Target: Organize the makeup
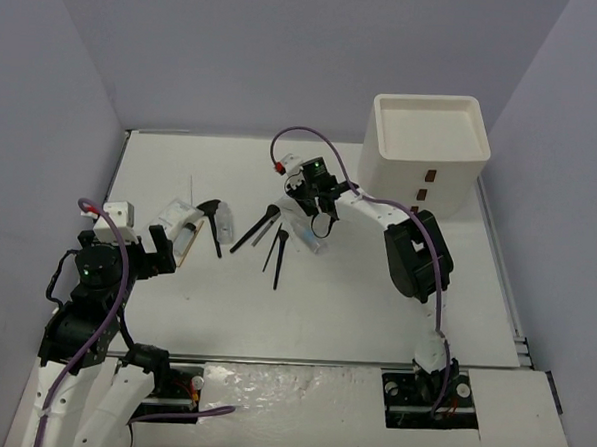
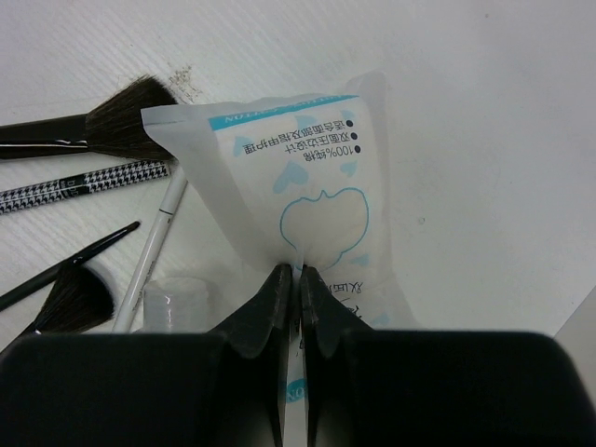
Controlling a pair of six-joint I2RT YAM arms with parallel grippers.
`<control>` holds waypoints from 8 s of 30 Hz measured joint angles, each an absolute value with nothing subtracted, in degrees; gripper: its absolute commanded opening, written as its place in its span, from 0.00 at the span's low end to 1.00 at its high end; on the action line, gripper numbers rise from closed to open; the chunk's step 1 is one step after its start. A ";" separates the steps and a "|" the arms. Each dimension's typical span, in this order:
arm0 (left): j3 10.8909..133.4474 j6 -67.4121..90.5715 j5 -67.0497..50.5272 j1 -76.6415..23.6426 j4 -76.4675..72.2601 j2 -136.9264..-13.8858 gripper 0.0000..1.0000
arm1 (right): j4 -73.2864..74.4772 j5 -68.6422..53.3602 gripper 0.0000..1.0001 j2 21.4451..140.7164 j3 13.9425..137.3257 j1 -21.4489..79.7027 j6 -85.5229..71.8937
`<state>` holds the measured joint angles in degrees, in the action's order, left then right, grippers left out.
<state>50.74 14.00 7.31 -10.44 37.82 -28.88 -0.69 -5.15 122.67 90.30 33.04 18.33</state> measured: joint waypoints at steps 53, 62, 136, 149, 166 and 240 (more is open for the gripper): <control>50.74 14.15 7.50 -10.44 37.82 -28.87 0.97 | 9.30 14.07 0.70 109.24 110.17 2.31 10.67; 51.95 14.17 6.67 -10.44 38.39 -36.16 0.97 | 9.81 8.92 0.96 98.27 105.63 2.92 7.39; 62.67 32.25 -29.52 -2.41 11.39 -71.29 0.11 | -17.44 -19.24 0.98 64.66 48.79 38.63 -25.58; 52.41 49.46 -17.94 -19.59 -2.67 -60.37 0.15 | -26.70 -17.03 0.97 76.25 55.19 46.29 -28.84; 50.74 54.33 -15.99 -21.80 -7.64 -58.87 0.18 | -28.80 -15.59 0.28 81.71 57.97 47.35 -28.00; 58.24 15.25 -3.59 -12.22 32.23 -51.13 0.94 | 24.42 -34.24 0.75 105.59 110.71 -5.26 12.09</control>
<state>58.24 15.25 -3.59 -12.22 32.23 -51.13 24.42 -34.24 105.59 110.71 -5.26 12.09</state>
